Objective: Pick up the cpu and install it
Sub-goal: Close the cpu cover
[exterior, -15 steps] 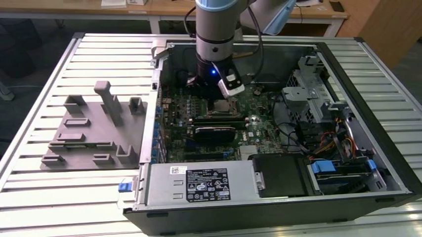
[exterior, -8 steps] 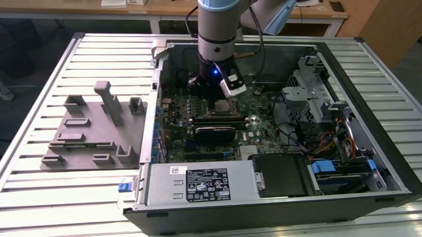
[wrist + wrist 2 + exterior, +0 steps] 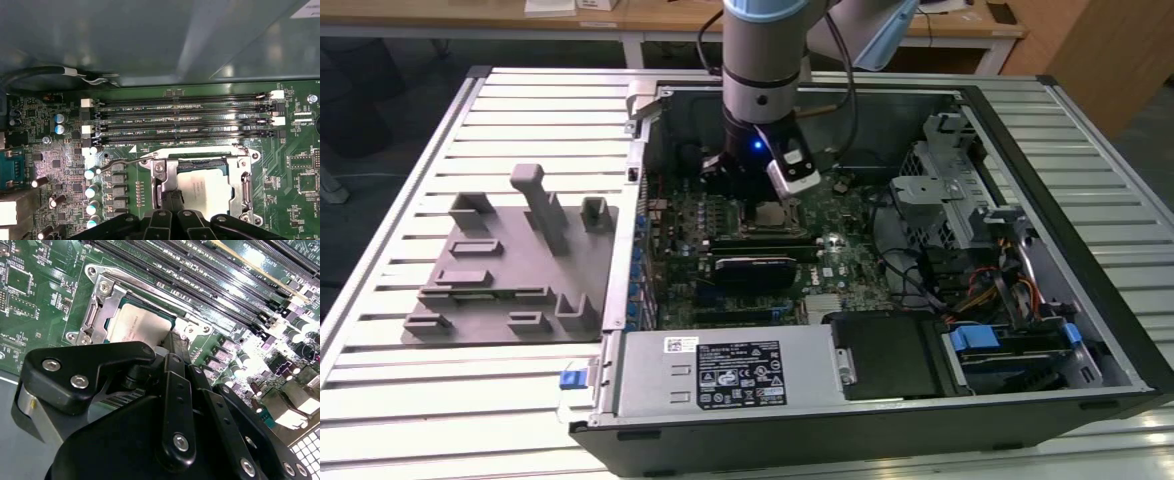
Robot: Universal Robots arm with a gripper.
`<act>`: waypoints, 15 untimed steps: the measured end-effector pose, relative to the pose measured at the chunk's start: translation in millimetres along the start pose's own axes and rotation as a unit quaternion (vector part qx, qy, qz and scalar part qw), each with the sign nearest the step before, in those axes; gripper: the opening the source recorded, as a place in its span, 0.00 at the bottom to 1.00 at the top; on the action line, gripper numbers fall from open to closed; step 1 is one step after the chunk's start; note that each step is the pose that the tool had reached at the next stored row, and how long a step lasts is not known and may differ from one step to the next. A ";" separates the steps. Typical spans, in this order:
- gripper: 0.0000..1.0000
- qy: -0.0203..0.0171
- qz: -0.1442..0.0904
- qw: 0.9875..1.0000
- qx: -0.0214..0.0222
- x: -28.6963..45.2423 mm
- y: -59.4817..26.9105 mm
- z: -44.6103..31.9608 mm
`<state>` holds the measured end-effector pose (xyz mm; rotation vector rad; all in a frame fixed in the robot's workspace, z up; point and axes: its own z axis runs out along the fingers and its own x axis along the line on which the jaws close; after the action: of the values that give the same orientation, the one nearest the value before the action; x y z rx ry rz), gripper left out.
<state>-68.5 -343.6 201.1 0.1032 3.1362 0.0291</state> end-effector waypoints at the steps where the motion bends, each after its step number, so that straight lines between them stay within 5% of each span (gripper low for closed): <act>1: 0.11 0.000 0.000 1.000 0.000 -0.1 0.0 -0.7; 15: 0.11 0.001 0.000 1.000 0.000 3.4 -0.2 -1.3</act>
<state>-71.9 -343.7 202.3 0.1033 3.1377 0.0285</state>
